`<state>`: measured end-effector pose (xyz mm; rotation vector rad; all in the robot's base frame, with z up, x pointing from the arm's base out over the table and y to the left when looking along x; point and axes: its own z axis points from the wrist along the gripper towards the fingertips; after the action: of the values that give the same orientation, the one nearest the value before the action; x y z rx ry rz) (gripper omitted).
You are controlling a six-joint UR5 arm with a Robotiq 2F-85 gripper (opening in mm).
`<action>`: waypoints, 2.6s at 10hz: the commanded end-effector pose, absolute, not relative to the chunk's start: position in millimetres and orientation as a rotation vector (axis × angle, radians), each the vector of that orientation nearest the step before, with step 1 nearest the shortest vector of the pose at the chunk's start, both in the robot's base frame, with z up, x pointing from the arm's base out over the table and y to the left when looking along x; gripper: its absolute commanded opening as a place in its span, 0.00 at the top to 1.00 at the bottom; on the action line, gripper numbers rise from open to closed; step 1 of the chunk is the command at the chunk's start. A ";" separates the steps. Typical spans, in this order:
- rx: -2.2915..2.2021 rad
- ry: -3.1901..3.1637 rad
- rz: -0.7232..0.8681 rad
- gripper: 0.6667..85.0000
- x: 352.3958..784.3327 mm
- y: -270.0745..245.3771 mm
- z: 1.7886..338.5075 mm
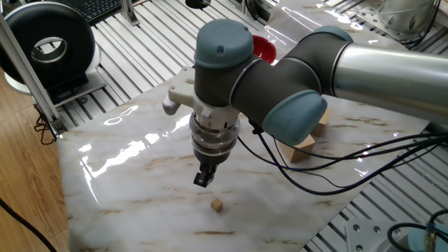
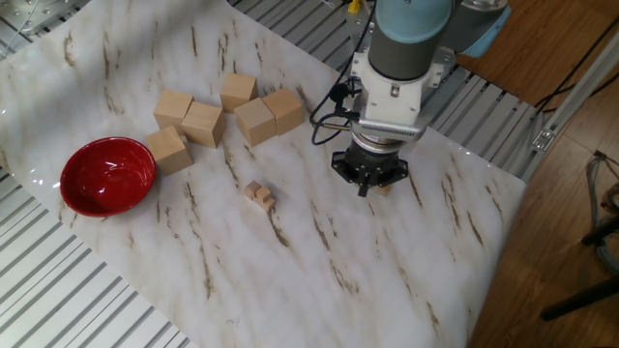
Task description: Stack the blocks into a pyramid shape
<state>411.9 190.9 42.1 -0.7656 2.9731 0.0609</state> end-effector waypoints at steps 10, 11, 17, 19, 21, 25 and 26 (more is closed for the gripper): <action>-0.251 3.039 0.138 0.94 409.3 195.9 43.9; -0.207 3.034 0.164 0.85 411.1 199.5 43.9; -0.280 3.040 0.197 0.53 393.8 202.9 40.9; -0.307 3.036 0.150 0.52 389.2 198.3 41.2; -0.305 3.027 0.158 0.50 383.6 198.6 39.7; -0.258 3.001 0.152 0.61 371.7 201.6 20.7; -0.291 2.998 0.143 0.57 369.2 199.4 23.3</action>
<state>376.4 198.3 25.8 -0.2828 3.0114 0.1342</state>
